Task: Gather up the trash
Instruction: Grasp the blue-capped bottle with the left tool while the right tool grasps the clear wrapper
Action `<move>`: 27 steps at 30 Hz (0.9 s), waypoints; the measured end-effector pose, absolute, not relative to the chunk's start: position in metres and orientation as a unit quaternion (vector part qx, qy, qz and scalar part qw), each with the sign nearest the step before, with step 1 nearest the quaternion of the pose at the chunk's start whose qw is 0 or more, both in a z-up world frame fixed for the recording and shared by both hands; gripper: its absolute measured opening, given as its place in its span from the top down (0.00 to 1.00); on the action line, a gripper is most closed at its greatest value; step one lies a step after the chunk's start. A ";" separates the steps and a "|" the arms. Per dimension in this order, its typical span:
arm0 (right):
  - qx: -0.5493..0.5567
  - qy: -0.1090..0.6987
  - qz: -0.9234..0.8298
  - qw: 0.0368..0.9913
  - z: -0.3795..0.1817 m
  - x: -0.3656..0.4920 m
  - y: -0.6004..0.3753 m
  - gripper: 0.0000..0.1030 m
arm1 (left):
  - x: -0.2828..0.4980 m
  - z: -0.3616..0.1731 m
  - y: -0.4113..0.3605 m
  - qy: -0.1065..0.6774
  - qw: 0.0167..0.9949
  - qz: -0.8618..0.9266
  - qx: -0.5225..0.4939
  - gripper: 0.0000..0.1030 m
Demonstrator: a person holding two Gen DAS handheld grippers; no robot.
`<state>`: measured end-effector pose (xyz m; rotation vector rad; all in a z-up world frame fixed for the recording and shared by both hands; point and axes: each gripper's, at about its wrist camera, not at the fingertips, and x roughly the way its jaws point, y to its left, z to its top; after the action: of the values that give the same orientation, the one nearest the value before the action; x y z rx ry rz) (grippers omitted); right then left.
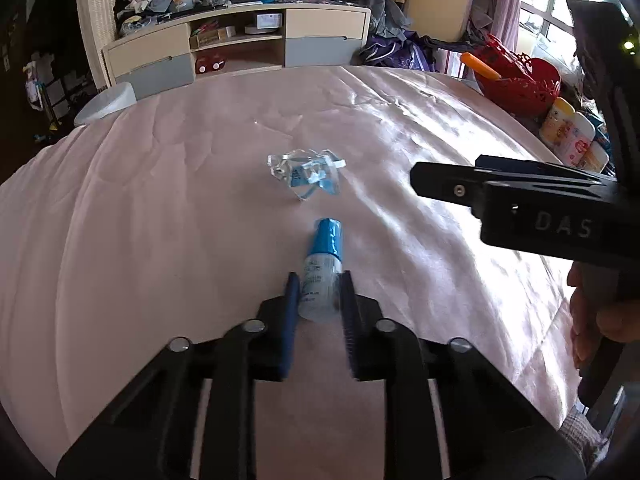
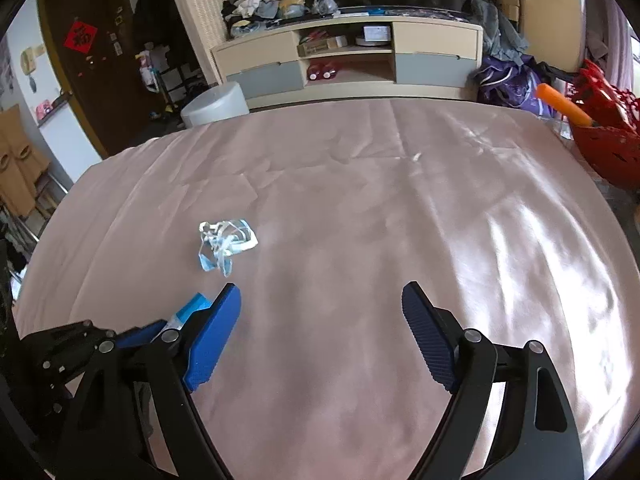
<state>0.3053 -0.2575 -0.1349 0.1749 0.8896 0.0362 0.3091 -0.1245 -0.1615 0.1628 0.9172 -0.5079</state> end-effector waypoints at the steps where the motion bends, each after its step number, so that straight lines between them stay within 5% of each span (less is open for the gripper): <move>1: 0.084 0.430 0.020 0.899 -0.135 0.308 -0.256 0.20 | 0.311 -0.161 -0.122 0.440 0.861 -0.243 0.076 0.83; 11: 0.082 0.433 0.061 0.895 -0.146 0.350 -0.208 0.37 | 0.328 -0.146 -0.068 0.426 0.884 -0.179 0.063 0.83; 19: 0.055 0.441 0.069 0.893 -0.152 0.363 -0.182 0.73 | 0.326 -0.141 -0.041 0.429 0.887 -0.163 0.056 0.83; 27: 0.047 0.432 0.087 0.896 -0.136 0.334 -0.182 0.76 | 0.308 -0.135 -0.034 0.425 0.889 -0.161 0.056 0.83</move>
<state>0.3339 -0.1823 -0.1357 0.0964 0.8957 0.1810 0.3075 -0.0337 -0.1349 0.1167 0.8834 -0.3336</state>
